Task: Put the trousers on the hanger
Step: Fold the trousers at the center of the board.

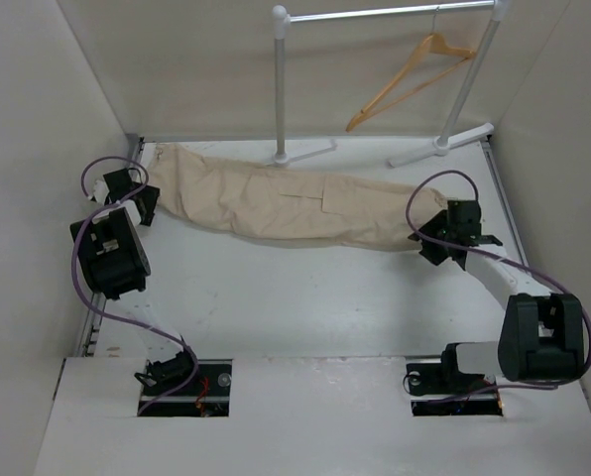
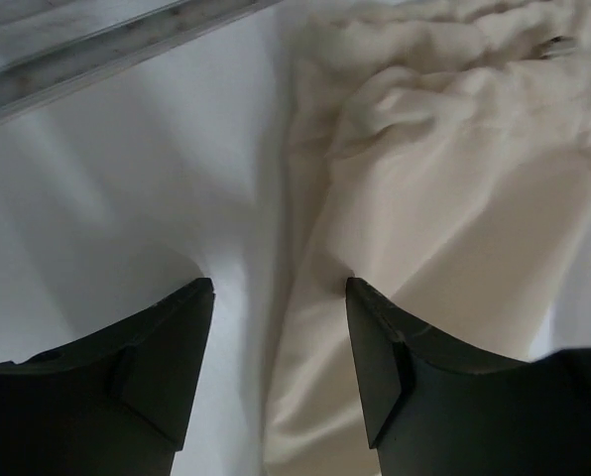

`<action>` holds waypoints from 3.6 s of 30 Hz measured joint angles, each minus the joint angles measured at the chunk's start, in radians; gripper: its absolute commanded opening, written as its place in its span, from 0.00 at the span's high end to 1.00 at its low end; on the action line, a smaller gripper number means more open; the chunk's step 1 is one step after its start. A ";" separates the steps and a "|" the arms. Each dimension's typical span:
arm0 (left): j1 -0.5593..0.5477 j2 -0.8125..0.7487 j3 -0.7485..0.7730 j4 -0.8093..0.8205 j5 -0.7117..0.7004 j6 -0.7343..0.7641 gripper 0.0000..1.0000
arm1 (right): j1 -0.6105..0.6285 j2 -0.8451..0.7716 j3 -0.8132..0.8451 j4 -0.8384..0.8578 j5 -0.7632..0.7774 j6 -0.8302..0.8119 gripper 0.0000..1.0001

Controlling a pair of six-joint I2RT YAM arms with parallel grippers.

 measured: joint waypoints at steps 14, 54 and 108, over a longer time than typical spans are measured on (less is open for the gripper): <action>0.008 0.147 0.138 0.093 0.039 -0.050 0.71 | -0.238 0.217 0.015 0.164 0.010 0.073 0.48; -0.040 -0.678 -0.281 -0.550 -0.490 0.001 0.48 | -0.353 -0.221 -0.170 -0.074 0.033 0.094 0.26; -0.673 -0.678 -0.180 -0.451 -0.388 -0.047 0.51 | -0.393 -0.337 0.364 -0.131 0.181 -0.018 0.92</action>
